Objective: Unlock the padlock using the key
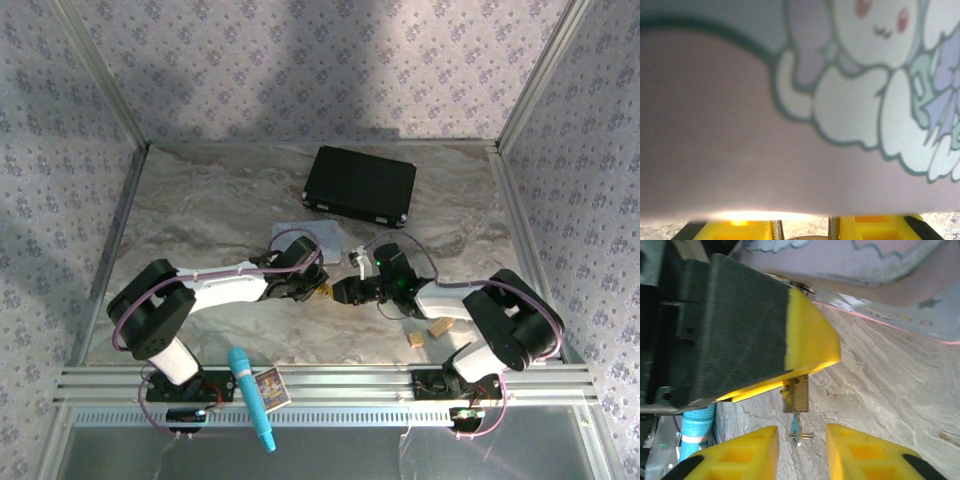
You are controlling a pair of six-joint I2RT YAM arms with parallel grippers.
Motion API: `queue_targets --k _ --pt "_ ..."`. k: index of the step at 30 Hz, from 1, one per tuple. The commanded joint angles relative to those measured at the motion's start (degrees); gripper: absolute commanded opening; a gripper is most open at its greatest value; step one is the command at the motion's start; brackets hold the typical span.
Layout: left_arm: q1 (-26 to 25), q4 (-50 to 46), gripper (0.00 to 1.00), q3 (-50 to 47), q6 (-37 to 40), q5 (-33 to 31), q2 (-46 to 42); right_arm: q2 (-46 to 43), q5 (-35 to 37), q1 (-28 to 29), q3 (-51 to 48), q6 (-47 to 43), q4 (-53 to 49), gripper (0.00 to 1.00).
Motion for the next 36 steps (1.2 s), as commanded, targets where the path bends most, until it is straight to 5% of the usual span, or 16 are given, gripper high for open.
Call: queue_targets --k 1,15,25,36 --pt "-0.4 -1.4 0.1 -1.7 -3.4 2.6 -1.1 1.8 -1.8 0.1 0.9 2.2 3.0 0.29" --pt "-0.9 8.0 0.09 -5.7 -5.1 2.7 -2.2 11.1 -6.6 -1.3 -2.1 17.4 25.1 0.0" --pt "-1.0 19.1 0.06 -10.8 -5.7 1.5 -5.1 21.5 -11.2 -3.7 -2.6 30.8 43.7 0.0" --pt "-1.1 24.5 0.04 -13.3 -5.7 0.9 -7.4 26.9 -14.3 -5.8 -0.2 36.5 46.0 0.0"
